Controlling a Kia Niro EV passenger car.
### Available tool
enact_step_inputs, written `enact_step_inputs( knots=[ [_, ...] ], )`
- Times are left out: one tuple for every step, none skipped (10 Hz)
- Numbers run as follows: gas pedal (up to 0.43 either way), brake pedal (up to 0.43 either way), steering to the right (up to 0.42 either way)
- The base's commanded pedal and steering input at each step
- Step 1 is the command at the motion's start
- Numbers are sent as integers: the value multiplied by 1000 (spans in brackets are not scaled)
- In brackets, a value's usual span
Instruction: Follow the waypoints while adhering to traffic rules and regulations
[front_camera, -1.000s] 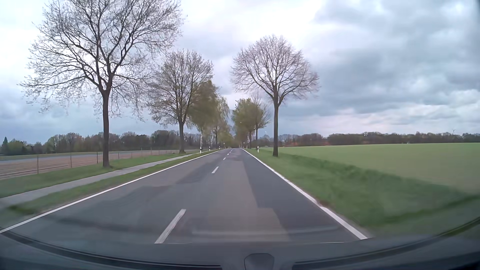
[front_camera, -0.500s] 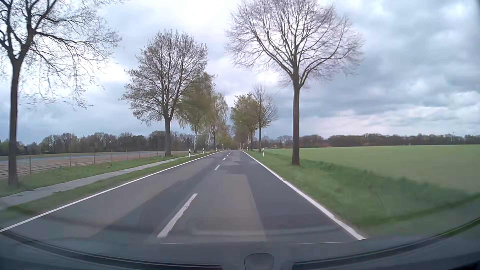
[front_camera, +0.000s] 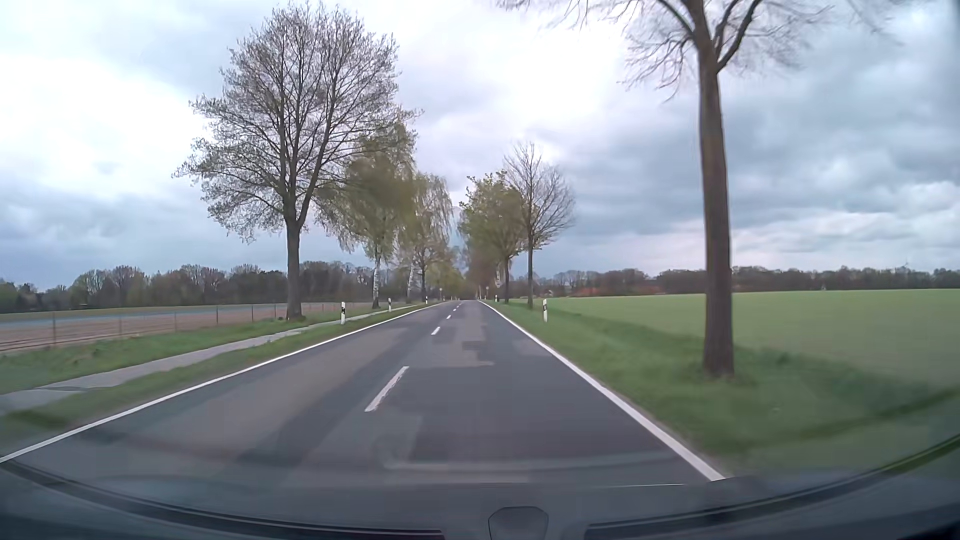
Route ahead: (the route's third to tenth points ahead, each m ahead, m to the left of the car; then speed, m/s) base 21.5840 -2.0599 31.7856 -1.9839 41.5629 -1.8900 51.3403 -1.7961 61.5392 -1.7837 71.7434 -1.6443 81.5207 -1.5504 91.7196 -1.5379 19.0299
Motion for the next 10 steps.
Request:
enact_step_inputs(
  knots=[
    [0,0,-2],
    [0,0,-2],
    [0,0,-2],
    [0,0,-3],
    [0,0,-3],
    [0,0,-3],
    [0,0,-3],
    [0,0,-3],
    [0,0,-2],
    [0,0,-3]
  ],
)
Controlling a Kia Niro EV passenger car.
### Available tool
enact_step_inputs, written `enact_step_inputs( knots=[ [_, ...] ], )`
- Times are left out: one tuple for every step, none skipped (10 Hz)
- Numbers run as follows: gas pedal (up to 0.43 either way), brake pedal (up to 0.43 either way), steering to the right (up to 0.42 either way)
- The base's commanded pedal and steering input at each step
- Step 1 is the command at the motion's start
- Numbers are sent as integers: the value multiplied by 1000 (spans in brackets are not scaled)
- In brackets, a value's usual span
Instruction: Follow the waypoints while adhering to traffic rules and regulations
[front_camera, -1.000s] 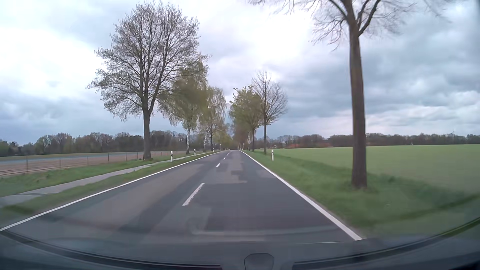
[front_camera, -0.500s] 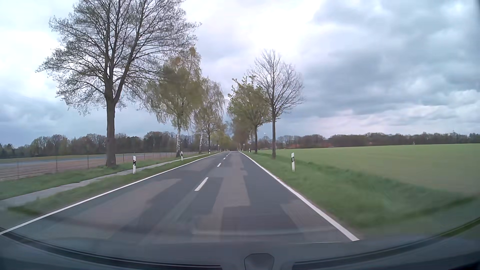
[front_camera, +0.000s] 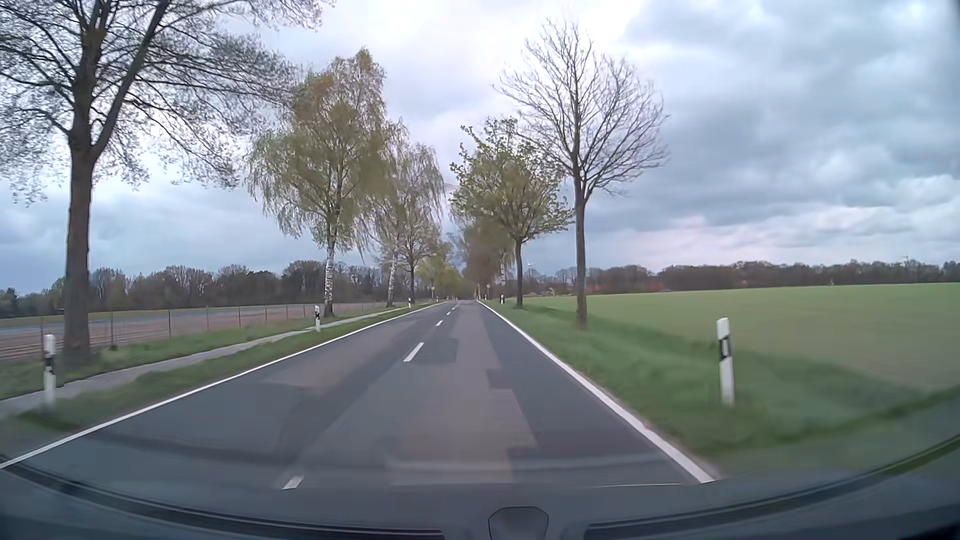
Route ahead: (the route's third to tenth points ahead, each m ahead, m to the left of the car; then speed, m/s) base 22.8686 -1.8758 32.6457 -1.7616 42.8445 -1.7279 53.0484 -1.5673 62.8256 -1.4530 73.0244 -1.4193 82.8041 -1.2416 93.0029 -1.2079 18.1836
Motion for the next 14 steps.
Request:
enact_step_inputs(
  knots=[
    [0,0,-3],
    [0,0,-4],
    [0,0,-5],
    [0,0,-5],
    [0,0,-6],
    [0,0,-6],
    [0,0,-7],
    [0,0,-7],
    [0,0,-7],
    [0,0,-7],
    [0,0,-7],
    [0,0,-7],
    [0,0,-7],
    [0,0,-7]
  ],
)
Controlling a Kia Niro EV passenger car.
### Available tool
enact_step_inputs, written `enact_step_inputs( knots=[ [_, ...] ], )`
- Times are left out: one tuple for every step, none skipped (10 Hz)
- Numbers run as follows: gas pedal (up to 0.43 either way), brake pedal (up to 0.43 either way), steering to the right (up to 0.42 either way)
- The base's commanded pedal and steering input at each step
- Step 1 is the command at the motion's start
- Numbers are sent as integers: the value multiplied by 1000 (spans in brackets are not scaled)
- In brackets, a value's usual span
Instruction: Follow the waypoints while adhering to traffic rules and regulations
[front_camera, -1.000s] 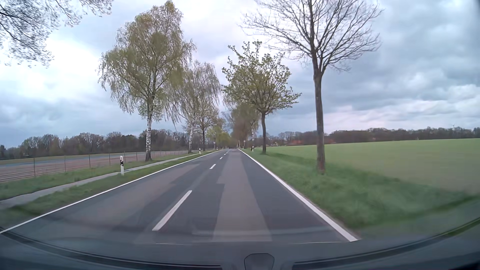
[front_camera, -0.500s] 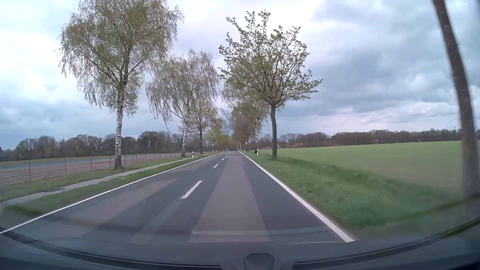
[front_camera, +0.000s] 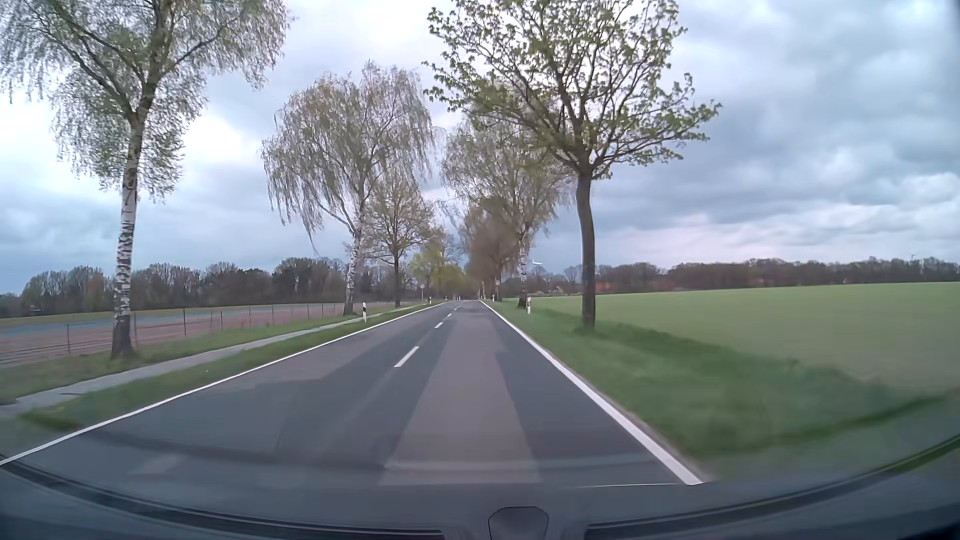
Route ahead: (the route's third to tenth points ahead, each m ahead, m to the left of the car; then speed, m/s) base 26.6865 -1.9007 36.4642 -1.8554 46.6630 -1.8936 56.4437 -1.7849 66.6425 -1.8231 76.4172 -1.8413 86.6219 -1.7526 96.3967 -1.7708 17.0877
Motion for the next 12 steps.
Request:
enact_step_inputs(
  knots=[
    [0,0,-7],
    [0,0,-6],
    [0,0,-6],
    [0,0,-5],
    [0,0,-4],
    [0,0,-4],
    [0,0,-4],
    [0,0,-4],
    [0,0,-4],
    [0,0,-4],
    [0,0,-3],
    [0,0,-3]
  ],
)
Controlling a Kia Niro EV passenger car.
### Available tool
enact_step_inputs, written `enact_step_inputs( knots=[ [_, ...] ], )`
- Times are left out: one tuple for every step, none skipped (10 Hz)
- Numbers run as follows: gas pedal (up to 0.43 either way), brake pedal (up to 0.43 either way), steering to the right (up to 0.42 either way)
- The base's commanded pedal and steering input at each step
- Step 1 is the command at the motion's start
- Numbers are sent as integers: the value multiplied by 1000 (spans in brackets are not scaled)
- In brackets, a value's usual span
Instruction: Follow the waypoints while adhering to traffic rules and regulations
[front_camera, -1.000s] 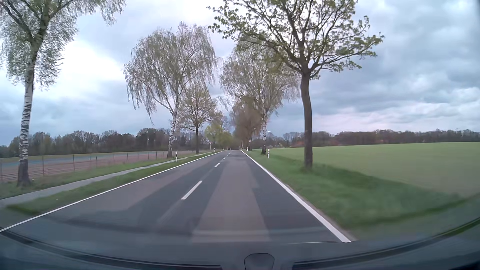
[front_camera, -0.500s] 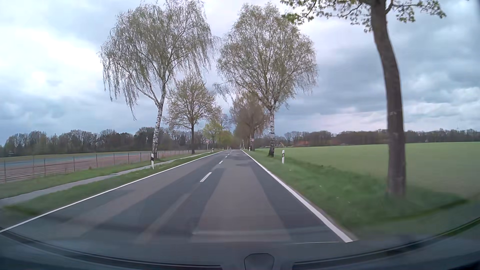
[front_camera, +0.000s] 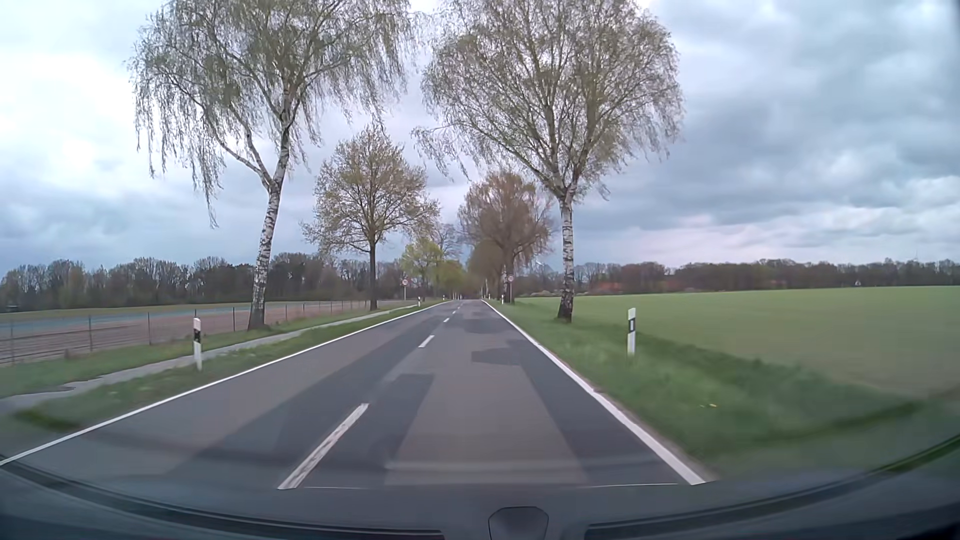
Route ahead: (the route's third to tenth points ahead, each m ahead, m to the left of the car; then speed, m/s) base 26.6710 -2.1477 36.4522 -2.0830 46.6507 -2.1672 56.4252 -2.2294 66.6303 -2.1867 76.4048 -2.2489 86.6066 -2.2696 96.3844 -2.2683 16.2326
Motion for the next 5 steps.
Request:
enact_step_inputs(
  knots=[
    [0,0,-3],
    [20,0,-3],
    [28,0,-3],
    [39,0,-3],
    [47,0,-3]
  ],
)
